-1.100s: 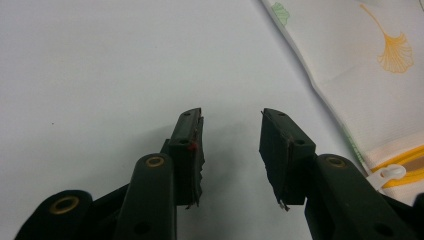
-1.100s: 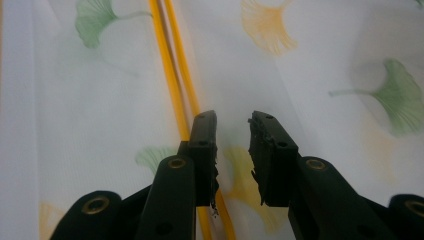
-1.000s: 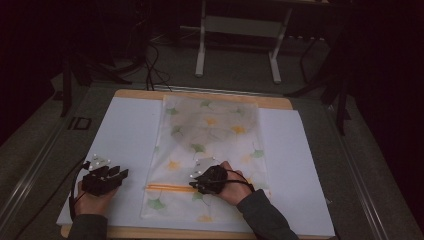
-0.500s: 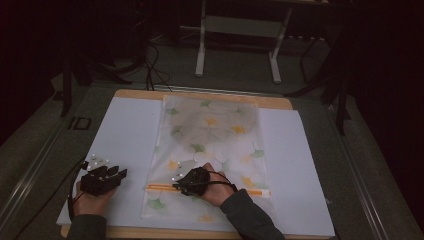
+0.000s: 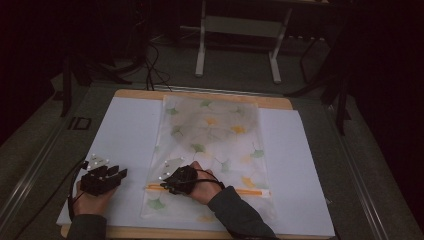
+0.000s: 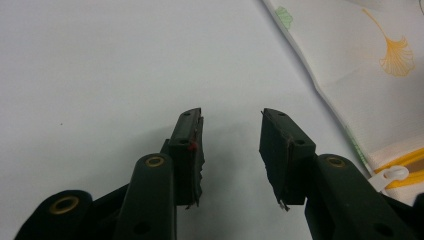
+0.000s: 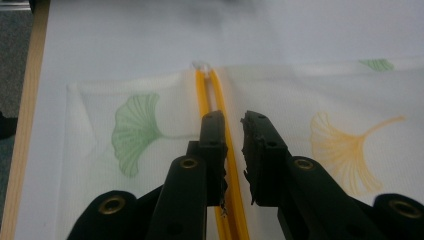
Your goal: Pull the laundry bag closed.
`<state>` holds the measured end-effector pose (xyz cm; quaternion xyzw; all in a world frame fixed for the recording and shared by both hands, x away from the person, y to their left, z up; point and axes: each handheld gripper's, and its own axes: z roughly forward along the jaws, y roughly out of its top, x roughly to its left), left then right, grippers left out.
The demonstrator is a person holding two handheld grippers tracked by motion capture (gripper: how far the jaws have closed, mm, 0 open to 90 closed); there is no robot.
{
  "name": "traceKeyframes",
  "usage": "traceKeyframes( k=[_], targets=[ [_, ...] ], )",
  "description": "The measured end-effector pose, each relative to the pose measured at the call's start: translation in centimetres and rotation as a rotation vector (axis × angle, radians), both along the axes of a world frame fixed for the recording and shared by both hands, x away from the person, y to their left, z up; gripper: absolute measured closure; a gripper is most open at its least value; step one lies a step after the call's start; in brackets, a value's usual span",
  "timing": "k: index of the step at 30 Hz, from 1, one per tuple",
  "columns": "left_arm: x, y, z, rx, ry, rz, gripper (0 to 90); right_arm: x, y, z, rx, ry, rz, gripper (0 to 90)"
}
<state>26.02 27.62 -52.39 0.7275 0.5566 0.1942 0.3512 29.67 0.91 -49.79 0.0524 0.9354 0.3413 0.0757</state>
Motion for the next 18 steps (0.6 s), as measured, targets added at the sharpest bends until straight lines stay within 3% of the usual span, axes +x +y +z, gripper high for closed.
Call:
traceKeyframes(
  k=[18],
  targets=[
    [0.0, 0.1, 0.1, 0.002, -0.006, 0.004, 61.4, 0.1, 3.9, -0.7, 0.01, 0.027, 0.031, 78.8]
  ],
)
